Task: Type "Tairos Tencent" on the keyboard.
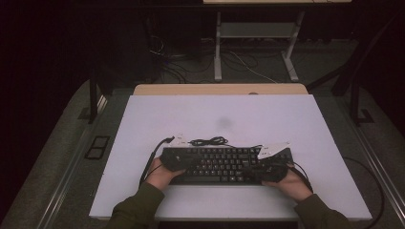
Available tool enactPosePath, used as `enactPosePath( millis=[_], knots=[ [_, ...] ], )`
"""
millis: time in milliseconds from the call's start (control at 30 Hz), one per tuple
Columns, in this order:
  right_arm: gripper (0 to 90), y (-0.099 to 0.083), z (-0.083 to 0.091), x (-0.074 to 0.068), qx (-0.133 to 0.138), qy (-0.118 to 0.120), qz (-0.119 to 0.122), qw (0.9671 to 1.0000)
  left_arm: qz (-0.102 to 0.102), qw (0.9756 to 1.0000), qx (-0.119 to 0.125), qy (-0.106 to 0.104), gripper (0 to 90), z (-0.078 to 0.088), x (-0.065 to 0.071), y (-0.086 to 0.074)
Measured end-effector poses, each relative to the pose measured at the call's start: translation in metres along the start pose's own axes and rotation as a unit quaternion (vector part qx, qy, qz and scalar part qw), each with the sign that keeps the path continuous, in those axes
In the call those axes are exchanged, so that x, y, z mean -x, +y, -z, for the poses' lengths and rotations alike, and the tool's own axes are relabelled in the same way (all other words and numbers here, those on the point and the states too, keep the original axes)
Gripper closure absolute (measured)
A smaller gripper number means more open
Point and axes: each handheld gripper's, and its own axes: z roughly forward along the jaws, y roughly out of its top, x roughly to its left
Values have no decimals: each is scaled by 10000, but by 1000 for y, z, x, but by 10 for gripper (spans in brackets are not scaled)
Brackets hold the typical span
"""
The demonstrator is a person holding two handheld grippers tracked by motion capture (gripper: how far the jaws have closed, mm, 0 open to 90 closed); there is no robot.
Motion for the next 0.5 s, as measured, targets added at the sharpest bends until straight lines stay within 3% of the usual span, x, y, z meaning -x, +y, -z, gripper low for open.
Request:
enactPosePath(
  millis=[267,500],
  knots=[
    [898,0,0,0,-5,-11,11,10000,-30,10000,-29,12,890,1,1,1],
    [897,0,0,0,-4,-18,15,10000,53,9998,190,2,888,7,2,3]
  ],
)
